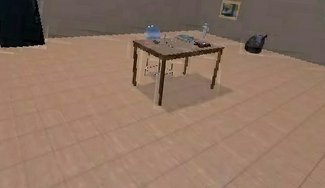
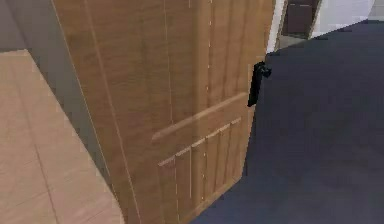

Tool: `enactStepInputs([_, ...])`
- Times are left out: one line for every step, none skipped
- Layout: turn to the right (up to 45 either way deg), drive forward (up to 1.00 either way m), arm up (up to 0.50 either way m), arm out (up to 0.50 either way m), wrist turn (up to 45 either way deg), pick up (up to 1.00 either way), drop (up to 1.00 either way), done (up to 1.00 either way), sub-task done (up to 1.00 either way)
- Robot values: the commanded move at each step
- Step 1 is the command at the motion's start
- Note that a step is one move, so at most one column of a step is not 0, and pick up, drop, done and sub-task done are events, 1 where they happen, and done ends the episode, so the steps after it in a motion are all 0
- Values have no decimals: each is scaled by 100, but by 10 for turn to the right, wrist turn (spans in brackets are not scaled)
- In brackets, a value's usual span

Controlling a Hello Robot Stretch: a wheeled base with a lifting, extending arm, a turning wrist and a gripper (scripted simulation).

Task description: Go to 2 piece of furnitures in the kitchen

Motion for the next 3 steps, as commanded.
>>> enactStepInputs([0, 45, 0, 0, 0, 0, 0, 0, 0])
enactStepInputs([90, 0, 0, 0, 0, 0, 0, 0, 0])
enactStepInputs([0, 100, 0, 0, 0, 0, 0, 0, 0])
